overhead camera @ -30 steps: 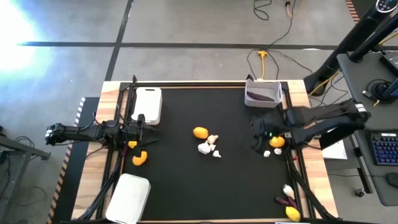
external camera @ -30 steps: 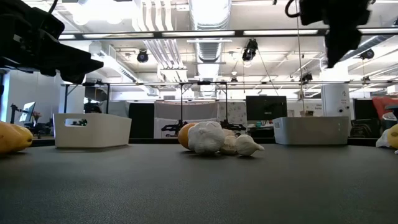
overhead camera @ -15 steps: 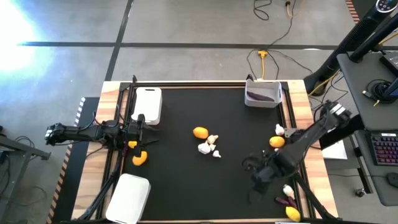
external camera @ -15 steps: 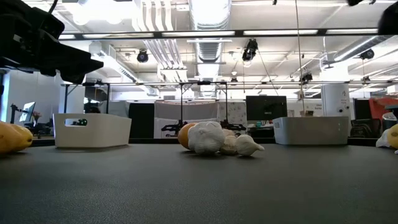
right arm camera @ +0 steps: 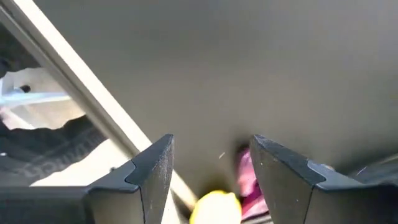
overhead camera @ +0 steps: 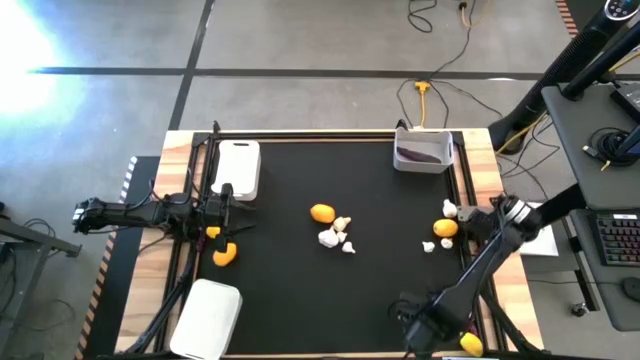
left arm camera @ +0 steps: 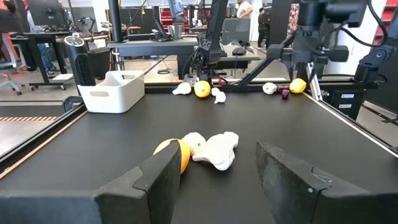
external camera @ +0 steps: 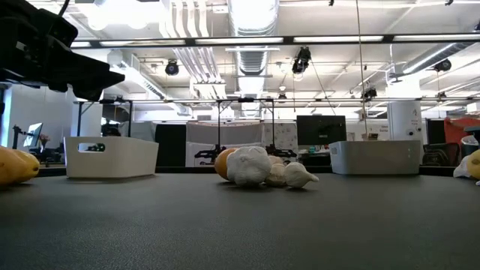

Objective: Sort produce into baskets
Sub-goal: Put the small eggplant into the gray bin

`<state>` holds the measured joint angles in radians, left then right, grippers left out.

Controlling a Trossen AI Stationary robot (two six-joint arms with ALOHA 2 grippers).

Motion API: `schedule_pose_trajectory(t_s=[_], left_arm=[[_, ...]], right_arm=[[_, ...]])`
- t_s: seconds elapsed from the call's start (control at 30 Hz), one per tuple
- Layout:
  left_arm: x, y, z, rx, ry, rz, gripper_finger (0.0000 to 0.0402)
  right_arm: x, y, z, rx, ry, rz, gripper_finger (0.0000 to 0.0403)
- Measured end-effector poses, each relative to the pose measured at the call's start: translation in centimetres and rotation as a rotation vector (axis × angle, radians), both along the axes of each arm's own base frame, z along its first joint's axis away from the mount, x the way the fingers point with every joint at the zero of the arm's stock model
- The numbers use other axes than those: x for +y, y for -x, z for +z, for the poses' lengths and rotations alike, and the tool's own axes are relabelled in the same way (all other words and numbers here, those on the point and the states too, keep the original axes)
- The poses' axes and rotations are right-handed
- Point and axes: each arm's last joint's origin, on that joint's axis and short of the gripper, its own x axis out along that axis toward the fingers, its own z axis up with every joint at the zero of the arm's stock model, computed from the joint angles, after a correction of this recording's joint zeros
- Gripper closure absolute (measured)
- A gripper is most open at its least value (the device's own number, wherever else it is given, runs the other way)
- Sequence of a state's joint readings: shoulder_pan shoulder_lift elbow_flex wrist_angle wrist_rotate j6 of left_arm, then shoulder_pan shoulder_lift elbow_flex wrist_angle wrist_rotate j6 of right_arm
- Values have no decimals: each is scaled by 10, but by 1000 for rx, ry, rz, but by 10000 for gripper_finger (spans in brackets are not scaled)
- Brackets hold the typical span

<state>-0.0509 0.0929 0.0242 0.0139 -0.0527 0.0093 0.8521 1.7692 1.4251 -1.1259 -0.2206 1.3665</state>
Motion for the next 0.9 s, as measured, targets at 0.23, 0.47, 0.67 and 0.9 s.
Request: schedule_pose_trajectory(t_s=[0.23, 0.47, 0.67, 0.9], left_arm=[[0, 0, 0, 1, 0, 0, 212], [0, 0, 0, 0, 0, 0, 212], [0, 0, 0, 1, 0, 0, 212], [0, 0, 0, 0, 0, 0, 212]], right_arm=[[41, 15, -2, 64, -37, -41, 200], [51, 27, -11, 113, 21, -57, 200], [35, 24, -12, 194, 89, -24, 199], [23, 29, -32, 250, 121, 37, 199]])
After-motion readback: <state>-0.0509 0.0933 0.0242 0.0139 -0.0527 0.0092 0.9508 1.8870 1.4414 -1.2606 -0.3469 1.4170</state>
